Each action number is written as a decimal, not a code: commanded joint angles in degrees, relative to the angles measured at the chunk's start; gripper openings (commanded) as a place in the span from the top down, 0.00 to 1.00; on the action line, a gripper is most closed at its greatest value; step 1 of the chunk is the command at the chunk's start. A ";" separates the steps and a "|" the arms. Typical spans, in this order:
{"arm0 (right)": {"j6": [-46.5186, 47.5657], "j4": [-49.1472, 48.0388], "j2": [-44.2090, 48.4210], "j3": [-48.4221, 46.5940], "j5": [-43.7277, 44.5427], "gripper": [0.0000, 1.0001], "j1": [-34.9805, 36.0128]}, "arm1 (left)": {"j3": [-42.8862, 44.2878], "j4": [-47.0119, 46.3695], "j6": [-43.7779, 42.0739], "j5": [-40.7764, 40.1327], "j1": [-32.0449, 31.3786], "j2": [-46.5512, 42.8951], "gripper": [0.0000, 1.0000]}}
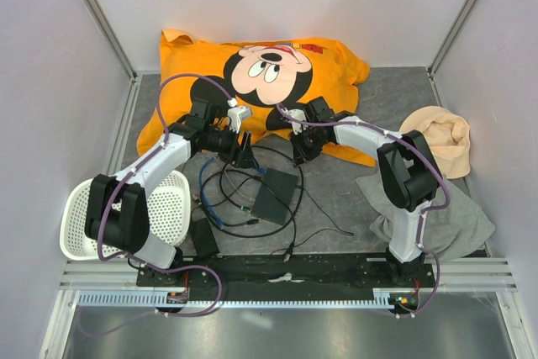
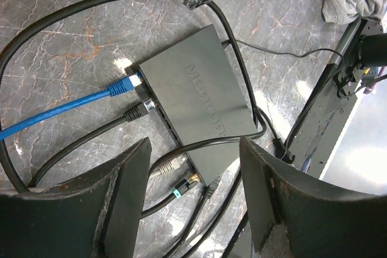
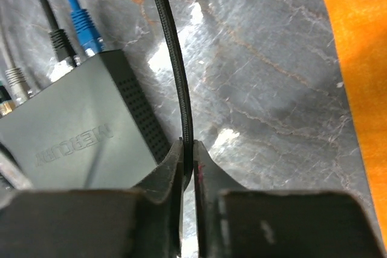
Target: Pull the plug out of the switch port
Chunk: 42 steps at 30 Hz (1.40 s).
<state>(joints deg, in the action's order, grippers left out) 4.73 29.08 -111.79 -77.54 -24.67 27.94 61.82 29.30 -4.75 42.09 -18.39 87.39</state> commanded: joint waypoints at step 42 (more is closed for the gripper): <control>-11.06 -3.15 -5.04 -27.06 -24.20 0.19 -0.95 | 3.91 0.50 -18.63 0.28 -14.38 -1.88 0.34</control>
<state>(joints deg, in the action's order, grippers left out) -3.81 27.90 -126.30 -102.96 -43.07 31.09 62.19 31.57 -19.00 42.09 -30.22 85.56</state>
